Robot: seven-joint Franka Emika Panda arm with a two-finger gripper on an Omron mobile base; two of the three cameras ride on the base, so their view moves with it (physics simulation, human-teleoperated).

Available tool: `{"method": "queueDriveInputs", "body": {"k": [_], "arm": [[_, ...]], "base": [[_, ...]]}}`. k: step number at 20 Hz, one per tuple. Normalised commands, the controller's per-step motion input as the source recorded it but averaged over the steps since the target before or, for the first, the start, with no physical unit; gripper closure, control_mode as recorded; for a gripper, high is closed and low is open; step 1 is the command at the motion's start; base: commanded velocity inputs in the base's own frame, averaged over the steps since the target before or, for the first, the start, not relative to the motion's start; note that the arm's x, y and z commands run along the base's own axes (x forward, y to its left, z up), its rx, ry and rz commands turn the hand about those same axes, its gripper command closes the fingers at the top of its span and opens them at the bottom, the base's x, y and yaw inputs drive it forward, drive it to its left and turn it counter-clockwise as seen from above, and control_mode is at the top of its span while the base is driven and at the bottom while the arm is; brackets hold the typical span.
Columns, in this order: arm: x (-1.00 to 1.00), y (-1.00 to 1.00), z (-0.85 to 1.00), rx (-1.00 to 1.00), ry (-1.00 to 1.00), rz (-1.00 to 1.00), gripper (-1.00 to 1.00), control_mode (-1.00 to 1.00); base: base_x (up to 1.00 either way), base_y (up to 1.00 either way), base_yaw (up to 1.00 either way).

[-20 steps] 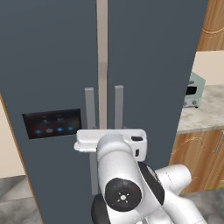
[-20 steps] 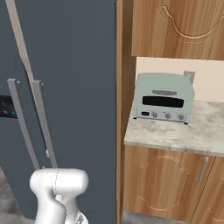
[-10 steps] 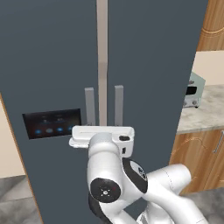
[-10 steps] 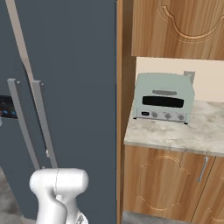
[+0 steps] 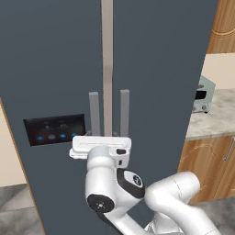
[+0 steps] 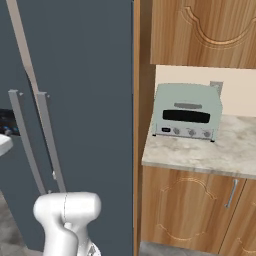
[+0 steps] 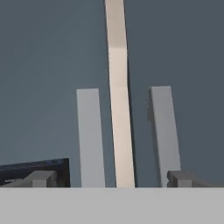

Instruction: Open the freezer door, pick up the ice cube tray from the freezer, and place it on the dining counter.

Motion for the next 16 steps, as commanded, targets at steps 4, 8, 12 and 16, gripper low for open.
{"method": "queueDriveInputs", "body": {"k": [4,8,12,16], "arm": [[0.42,0.00,-0.38,0.00,-0.14,0.01,-1.00,-1.00],[0.39,0.01,-0.25,0.00,-0.12,0.00,-1.00,-1.00],[0.27,0.12,0.00,0.00,-0.03,0.00,-1.00,-1.00],[0.21,0.30,0.00,0.00,0.00,0.00,-1.00,-1.00]], "base": [[0.00,0.00,0.00],[0.00,0.00,0.00],[0.00,0.00,0.00],[0.00,0.00,0.00]]}}
